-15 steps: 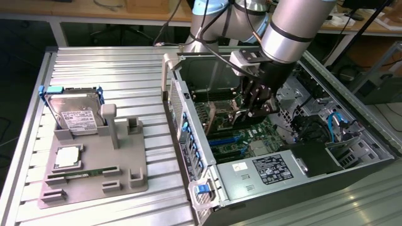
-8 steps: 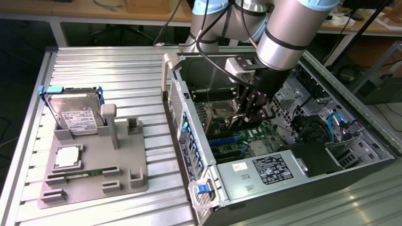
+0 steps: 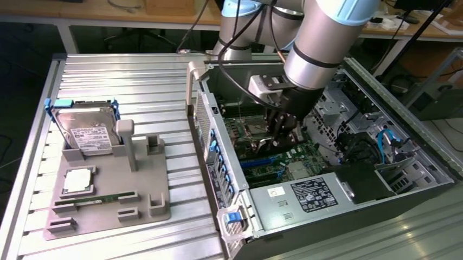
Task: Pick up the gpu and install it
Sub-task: 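Insert the gpu into the slot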
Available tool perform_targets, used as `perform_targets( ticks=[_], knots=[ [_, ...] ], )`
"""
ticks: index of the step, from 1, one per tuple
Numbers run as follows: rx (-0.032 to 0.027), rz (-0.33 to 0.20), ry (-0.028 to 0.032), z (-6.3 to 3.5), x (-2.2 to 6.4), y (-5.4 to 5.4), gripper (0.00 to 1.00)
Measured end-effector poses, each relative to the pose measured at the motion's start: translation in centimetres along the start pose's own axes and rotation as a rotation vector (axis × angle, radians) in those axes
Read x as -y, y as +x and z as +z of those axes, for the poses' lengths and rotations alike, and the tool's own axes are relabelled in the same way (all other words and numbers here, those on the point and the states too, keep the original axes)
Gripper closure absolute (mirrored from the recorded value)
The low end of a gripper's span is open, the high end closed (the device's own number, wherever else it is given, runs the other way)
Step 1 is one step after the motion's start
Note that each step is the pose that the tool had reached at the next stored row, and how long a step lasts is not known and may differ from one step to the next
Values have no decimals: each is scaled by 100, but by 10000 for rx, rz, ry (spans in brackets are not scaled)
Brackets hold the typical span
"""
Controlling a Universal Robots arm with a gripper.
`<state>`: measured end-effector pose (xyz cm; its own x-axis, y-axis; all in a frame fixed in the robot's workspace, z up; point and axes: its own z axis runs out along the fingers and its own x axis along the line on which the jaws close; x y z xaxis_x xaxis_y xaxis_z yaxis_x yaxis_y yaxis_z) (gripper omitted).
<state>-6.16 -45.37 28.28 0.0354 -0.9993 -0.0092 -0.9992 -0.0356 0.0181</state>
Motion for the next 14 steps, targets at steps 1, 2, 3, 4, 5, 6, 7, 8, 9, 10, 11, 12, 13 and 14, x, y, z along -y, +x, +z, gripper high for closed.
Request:
perform_targets(
  ticks=[1,2,3,4,5,6,7,8,9,10,11,12,13,14],
  knots=[
    [-1,0,-1,18,-13,0,73],
    [0,-1,0,42,-33,0,73],
    [0,0,0,61,-48,-1,73],
    [0,1,0,75,-58,-1,73],
    [0,1,0,86,-65,-1,73],
    [-1,1,0,88,-67,-1,73],
    [-1,1,0,88,-66,-1,73],
    [-1,0,-1,88,-67,-1,73],
    [0,1,0,89,-67,-1,73],
    [-1,1,0,88,-67,-1,73],
    [0,1,0,89,-67,-1,73],
    [0,1,0,89,-67,-1,73],
    [0,1,0,89,-67,-1,73],
    [0,1,0,89,-67,-1,73]
  ],
)
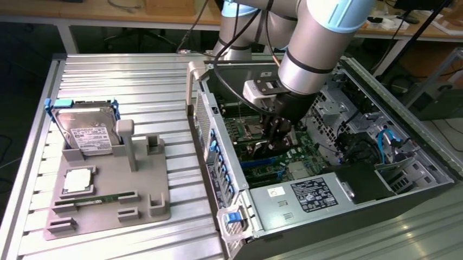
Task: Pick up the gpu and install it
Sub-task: 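Insert the gpu into the slot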
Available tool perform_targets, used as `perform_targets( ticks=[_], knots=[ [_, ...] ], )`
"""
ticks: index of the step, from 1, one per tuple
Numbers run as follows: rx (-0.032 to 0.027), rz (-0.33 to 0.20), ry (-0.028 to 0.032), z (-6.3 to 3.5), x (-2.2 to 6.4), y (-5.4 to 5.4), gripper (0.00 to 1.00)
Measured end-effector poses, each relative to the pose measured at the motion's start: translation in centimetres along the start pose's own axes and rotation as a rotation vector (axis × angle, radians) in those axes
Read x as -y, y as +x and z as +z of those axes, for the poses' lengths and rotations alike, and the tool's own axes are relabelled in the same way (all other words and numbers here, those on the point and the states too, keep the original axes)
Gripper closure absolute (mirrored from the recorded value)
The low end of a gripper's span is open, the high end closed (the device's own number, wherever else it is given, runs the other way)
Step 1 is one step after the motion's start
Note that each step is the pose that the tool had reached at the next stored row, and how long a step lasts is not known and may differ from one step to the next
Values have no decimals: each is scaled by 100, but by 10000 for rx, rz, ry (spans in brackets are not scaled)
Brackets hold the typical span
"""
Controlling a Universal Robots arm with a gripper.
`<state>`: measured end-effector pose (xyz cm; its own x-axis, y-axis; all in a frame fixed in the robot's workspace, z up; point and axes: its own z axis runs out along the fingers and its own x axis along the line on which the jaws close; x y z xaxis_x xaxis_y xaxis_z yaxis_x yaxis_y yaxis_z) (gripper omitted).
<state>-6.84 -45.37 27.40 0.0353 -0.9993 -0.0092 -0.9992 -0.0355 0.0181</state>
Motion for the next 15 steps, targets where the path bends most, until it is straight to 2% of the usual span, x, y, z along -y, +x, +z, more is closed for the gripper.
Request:
perform_targets(
  ticks=[15],
  knots=[
    [1,57,10,95,-23,9,73]
  ],
)
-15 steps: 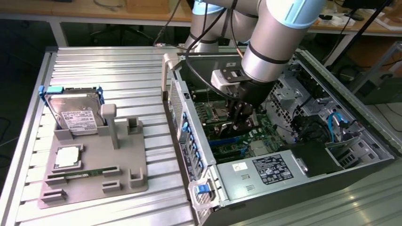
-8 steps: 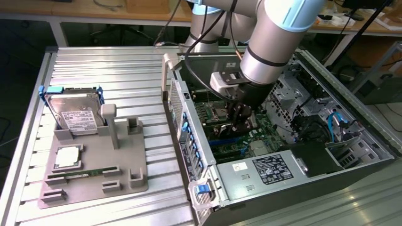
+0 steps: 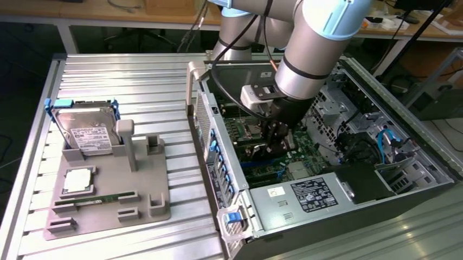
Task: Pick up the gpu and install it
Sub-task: 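Insert the gpu into the slot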
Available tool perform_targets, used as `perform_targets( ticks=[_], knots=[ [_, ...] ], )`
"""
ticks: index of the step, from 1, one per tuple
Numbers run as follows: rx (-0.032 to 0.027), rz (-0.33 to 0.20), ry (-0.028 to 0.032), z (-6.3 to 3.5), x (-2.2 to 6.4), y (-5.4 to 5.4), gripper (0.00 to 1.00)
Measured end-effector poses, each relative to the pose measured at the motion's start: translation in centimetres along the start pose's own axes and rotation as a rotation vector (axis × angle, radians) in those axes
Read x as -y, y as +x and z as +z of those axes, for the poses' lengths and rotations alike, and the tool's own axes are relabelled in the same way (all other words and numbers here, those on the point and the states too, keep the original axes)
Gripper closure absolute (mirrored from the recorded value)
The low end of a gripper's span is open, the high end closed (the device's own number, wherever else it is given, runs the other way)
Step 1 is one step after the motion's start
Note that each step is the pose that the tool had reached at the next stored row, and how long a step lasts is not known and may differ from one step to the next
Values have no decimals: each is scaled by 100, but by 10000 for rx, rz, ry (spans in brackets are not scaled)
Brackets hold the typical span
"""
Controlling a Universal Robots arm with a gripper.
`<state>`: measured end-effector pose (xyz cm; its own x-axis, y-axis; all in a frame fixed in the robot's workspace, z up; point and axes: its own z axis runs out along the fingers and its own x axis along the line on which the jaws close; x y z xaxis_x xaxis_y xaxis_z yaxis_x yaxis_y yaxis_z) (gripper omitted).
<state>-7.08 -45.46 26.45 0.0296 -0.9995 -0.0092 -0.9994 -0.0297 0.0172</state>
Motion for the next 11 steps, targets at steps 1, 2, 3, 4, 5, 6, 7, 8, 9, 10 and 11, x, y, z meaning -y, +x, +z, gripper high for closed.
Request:
perform_targets(
  ticks=[1,2,3,4,5,6,7,8,9,10,11],
  knots=[
    [0,0,0,0,0,0,73],
    [0,1,0,0,-1,1,73],
    [3,2,0,0,-2,4,73],
    [4,3,0,-1,-2,8,73],
    [3,3,0,-2,-2,13,73],
    [3,6,0,-3,-2,16,73],
    [3,12,0,-3,-2,18,73],
    [3,33,0,-3,-1,18,73],
    [6,88,1,-2,-1,18,73],
    [9,324,3,-3,-1,18,73],
    [14,568,5,-2,-1,18,73]
  ],
)
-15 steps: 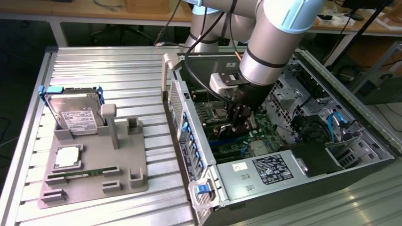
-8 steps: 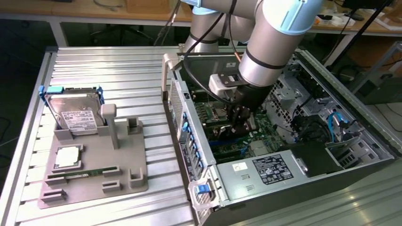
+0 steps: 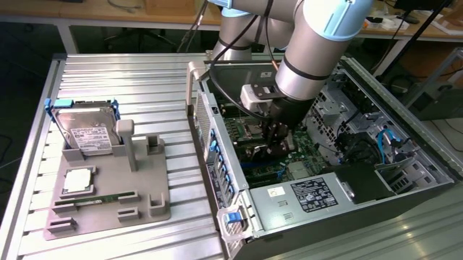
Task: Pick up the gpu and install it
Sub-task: 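Insert the gpu into the slot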
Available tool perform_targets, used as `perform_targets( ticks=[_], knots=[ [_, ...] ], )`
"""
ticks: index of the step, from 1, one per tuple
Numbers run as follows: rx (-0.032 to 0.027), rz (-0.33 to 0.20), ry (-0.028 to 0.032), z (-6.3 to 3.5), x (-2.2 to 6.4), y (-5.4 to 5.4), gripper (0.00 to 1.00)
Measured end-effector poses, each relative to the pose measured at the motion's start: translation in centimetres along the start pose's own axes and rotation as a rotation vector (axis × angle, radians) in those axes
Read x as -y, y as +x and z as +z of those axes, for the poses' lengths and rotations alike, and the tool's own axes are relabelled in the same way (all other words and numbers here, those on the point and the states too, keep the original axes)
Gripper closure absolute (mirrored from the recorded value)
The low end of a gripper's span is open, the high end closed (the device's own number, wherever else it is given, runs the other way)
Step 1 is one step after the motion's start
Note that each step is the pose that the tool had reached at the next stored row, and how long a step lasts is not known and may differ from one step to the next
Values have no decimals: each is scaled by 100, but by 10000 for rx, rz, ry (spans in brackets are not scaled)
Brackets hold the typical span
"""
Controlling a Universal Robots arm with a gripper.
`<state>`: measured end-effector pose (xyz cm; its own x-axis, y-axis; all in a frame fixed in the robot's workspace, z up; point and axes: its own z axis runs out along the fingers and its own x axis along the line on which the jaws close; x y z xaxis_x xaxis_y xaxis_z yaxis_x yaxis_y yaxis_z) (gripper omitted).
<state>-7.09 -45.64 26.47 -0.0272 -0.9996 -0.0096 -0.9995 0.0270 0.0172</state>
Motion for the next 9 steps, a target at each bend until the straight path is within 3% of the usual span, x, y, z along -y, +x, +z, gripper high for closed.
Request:
perform_targets(
  ticks=[9],
  knots=[
    [3,84,1,-7,-1,-4,73]
  ],
)
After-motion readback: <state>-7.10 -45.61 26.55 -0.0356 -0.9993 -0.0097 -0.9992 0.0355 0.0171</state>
